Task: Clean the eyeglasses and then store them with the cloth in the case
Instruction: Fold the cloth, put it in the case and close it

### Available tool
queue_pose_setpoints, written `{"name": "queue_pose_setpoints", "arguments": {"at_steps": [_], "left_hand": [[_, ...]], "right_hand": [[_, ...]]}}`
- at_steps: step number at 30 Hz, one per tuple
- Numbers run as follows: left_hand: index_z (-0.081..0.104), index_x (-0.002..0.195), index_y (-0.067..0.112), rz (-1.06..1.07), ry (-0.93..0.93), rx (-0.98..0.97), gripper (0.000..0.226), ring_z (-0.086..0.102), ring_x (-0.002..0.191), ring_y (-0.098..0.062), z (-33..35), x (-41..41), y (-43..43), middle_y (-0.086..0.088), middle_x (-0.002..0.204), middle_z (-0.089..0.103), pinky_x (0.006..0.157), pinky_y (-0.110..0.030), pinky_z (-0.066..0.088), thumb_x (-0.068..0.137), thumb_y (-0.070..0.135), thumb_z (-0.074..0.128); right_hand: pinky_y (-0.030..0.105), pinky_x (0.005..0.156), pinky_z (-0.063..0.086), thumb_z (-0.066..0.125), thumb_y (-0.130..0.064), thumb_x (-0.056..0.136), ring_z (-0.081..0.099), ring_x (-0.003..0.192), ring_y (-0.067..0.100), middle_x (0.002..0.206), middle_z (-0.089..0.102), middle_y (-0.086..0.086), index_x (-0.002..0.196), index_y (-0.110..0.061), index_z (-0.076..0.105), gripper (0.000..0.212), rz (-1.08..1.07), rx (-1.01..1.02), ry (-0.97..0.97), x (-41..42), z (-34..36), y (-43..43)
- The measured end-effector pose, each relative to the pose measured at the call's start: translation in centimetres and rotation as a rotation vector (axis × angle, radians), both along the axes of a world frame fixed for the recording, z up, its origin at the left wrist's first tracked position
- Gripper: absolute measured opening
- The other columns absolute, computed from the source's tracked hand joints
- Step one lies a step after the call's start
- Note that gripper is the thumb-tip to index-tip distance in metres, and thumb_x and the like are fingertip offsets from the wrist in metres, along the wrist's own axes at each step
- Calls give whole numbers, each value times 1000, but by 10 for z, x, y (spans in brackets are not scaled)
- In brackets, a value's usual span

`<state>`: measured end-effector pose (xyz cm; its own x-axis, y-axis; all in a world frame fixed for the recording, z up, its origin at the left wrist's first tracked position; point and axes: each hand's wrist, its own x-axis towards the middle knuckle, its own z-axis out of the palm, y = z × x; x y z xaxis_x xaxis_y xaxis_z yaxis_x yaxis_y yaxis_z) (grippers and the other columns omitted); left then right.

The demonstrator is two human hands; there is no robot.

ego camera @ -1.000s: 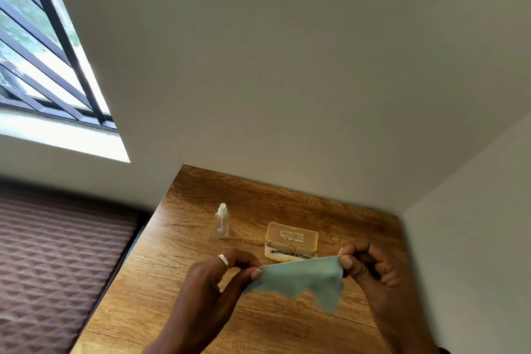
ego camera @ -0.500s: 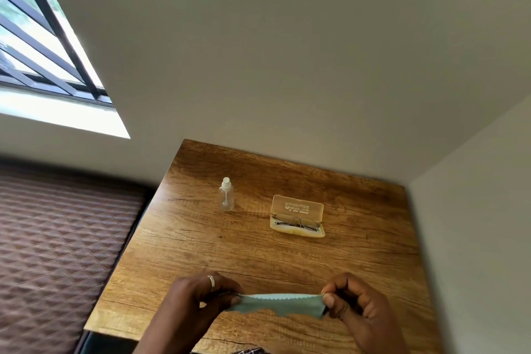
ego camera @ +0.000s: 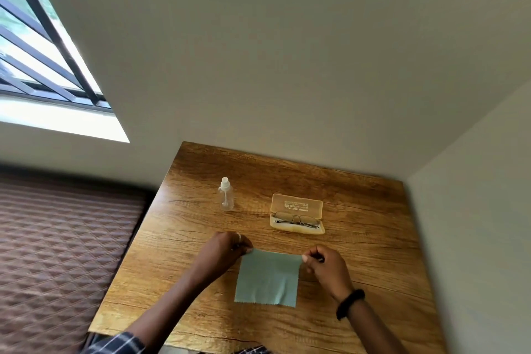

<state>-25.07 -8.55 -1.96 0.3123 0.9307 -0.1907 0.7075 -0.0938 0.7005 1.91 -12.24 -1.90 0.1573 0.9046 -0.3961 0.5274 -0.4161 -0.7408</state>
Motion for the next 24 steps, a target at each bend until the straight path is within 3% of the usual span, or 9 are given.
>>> {"name": "queue_pose_setpoints", "arguments": {"at_steps": [3,7,16,20,24], "left_hand": [[77,100,24,-22,38,38,13,66,88,5,-16,6,17,12,102,76,82,-19,55,93,24,66],[77,99,22,-27,39,109,13,66,89,0,-28,11,23,8,101,75,81,-20,55,94,23,65],[77,93,21,-32,-35,221,10,64,82,-3,-36,6,20,7,91,70,74,-26,57,86,16,73],[77,89,24,-15,-117,197,9,63,86,0,-38,2,11,11,96,65,75,-20,55,82,18,78],[78,89,25,-50,-84,181,5,62,89,2,-42,-9,-12,16,103,60,77,-14,53,84,26,77]], "right_hand": [[24,66,52,70,-15,89,65,77,10,79,69,-6,78,-21,67,13,-27,53,-65,-2,-17,12],[16,64,45,70,-15,88,62,81,4,82,66,-13,77,-27,65,17,-82,150,-110,-5,-29,11],[15,68,45,71,-11,86,61,82,1,85,67,-12,79,-28,66,19,-104,253,-108,-8,-41,4],[6,68,44,75,-10,83,61,84,0,89,68,-10,82,-26,69,18,-69,255,-87,-5,-41,-3],[4,71,44,77,-8,80,61,84,1,88,65,-11,76,-32,67,27,-7,266,-86,-2,-40,-17]]}}
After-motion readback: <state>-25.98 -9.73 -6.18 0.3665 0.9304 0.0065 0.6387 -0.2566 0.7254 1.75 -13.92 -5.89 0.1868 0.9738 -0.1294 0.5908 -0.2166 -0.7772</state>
